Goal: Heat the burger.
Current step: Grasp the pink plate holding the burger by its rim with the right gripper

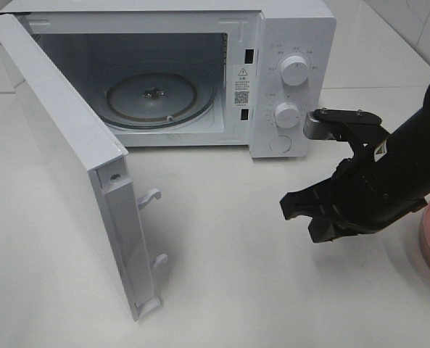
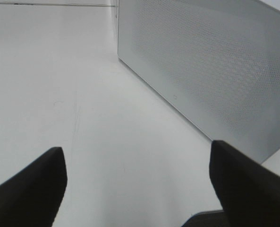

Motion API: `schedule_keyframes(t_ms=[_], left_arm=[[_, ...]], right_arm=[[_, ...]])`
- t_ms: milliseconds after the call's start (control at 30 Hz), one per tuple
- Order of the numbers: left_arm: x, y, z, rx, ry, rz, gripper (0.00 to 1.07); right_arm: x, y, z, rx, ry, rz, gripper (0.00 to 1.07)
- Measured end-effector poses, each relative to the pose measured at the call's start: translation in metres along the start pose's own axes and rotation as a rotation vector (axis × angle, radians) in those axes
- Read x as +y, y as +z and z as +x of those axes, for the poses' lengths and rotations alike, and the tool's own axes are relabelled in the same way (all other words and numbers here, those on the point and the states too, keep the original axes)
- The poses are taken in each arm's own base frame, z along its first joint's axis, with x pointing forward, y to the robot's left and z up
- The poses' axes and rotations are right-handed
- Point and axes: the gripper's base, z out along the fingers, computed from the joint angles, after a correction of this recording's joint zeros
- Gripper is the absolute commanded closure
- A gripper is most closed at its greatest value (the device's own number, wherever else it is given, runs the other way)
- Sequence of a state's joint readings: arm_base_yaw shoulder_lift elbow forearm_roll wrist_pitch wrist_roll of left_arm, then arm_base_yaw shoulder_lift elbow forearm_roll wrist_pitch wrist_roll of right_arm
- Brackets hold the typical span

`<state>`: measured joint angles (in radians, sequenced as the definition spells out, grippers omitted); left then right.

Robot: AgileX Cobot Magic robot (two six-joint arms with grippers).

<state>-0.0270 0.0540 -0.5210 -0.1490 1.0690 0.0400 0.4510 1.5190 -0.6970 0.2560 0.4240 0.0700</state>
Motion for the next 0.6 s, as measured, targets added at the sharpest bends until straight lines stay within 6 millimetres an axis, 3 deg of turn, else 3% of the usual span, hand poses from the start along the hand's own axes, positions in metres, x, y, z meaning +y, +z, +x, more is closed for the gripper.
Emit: schedule_keyframes(t_ms=[100,233,267,300,333,367,400,433,467,500,567,600], left_arm=[[0.0,0.0,0.0,0.0,0.0,0.0,0.28],[0.0,0.0,0.0,0.0,0.0,0.0,0.28],[0.0,0.0,0.0,0.0,0.0,0.0,0.28],[0.0,0.0,0.0,0.0,0.0,0.0,0.28],[0.0,0.0,0.0,0.0,0.0,0.0,0.28],[0.0,0.0,0.0,0.0,0.0,0.0,0.28],[0.0,0.0,0.0,0.0,0.0,0.0,0.28],[0.0,0.0,0.0,0.0,0.0,0.0,0.28],[0.0,0.0,0.0,0.0,0.0,0.0,0.28],[0.0,0.0,0.0,0.0,0.0,0.0,0.28],[0.0,0.0,0.0,0.0,0.0,0.0,0.28],[0.0,0.0,0.0,0.0,0.0,0.0,0.28]], right_arm=[[-0.003,-0.005,-0.001,0.064,-0.083,0.052,0.97],[-0.005,-0.011,-0.001,0.137,-0.141,0.099,0.86],[-0.006,-0.012,0.0,0.15,-0.148,0.107,0.8],[-0.008,-0.013,0.001,0.176,-0.168,0.128,0.66],[-0.008,-0.013,0.001,0.176,-0.168,0.128,0.66],[-0.01,-0.014,0.002,0.196,-0.18,0.144,0.49],[-0.011,-0.014,0.002,0.204,-0.179,0.15,0.39],[-0.011,-0.014,0.002,0.204,-0.179,0.15,0.39],[-0.015,-0.015,0.003,0.217,-0.17,0.161,0.24],[-0.015,-0.015,0.003,0.217,-0.17,0.161,0.24],[-0.022,-0.017,0.003,0.241,-0.152,0.175,0.1],[-0.022,-0.017,0.003,0.241,-0.152,0.175,0.1]])
